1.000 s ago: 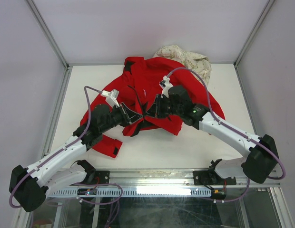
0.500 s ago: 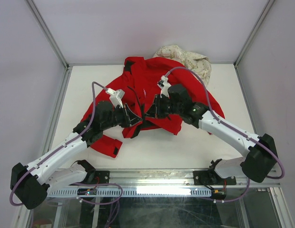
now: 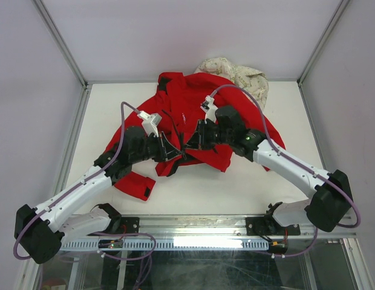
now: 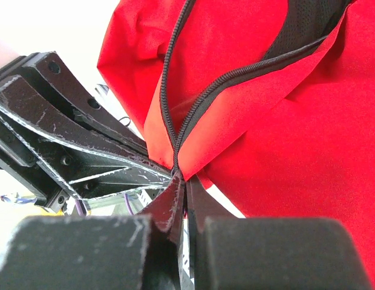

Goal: Zip up the jacket

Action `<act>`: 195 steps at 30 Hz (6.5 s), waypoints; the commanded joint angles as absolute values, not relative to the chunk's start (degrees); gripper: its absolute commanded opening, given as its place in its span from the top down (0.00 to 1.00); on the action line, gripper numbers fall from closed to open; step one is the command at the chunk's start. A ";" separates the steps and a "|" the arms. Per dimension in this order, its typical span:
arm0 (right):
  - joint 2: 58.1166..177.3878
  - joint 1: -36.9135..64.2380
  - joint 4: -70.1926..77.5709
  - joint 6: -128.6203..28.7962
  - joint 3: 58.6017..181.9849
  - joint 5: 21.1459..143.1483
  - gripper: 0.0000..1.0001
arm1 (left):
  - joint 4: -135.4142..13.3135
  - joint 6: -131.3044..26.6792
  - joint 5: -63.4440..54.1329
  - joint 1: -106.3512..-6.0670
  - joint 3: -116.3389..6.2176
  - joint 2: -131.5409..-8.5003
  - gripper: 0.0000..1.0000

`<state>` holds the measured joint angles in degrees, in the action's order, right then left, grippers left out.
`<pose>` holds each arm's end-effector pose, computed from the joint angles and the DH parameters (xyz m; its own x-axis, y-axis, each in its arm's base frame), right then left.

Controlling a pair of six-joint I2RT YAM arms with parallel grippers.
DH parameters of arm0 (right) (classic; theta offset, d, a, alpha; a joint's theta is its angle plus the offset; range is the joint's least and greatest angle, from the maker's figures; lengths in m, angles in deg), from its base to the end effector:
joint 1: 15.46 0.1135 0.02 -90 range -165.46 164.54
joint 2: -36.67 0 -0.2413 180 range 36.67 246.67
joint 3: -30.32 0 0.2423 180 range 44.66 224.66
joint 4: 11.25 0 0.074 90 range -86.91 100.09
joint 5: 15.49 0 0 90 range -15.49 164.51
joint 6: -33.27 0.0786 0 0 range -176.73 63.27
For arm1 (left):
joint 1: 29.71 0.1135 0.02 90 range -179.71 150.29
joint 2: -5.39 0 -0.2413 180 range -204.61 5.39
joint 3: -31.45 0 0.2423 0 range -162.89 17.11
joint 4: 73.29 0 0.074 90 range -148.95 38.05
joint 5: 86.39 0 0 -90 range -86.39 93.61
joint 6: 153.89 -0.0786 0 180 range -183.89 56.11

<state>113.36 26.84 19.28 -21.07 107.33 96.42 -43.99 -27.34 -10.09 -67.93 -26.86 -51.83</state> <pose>0.2271 0.2463 0.2757 -0.8054 -0.0016 -0.5927 -0.4841 0.5786 0.6564 0.1960 -0.1780 0.2499 -0.7539 -0.1427 -0.6412 0.3934 0.6836 -0.6147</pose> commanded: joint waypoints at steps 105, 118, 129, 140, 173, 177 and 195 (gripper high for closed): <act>97.95 65.03 -22.57 -92.95 72.67 49.20 0.76 | -34.86 -24.89 -21.79 -68.80 -29.67 -56.05 1.00; 98.80 66.18 -19.88 -92.95 73.15 49.20 0.76 | -34.86 -24.96 -21.35 -68.79 -29.64 -56.30 1.00; 104.46 67.85 -30.31 -92.14 72.70 53.08 0.12 | -34.94 -24.88 -21.52 -68.77 -29.66 -56.50 1.00; 108.46 67.86 -36.54 -96.01 72.52 45.34 0.15 | -35.56 -24.65 -21.62 -68.81 -29.66 -56.56 1.00; 99.58 67.02 -26.48 -95.08 72.34 45.71 0.79 | -35.67 -24.87 -22.38 -68.80 -28.62 -56.49 1.00; 98.92 66.97 -26.66 -95.08 72.52 45.71 0.79 | -35.66 -24.78 -22.33 -68.80 -28.40 -56.42 1.00; 97.93 66.80 -21.18 -95.08 73.01 45.71 0.79 | -35.66 -24.54 -22.06 -68.82 -28.46 -56.37 1.00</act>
<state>99.56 66.86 -22.12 -95.62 70.77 46.37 -33.63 -25.41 -20.69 -68.67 -27.93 -57.25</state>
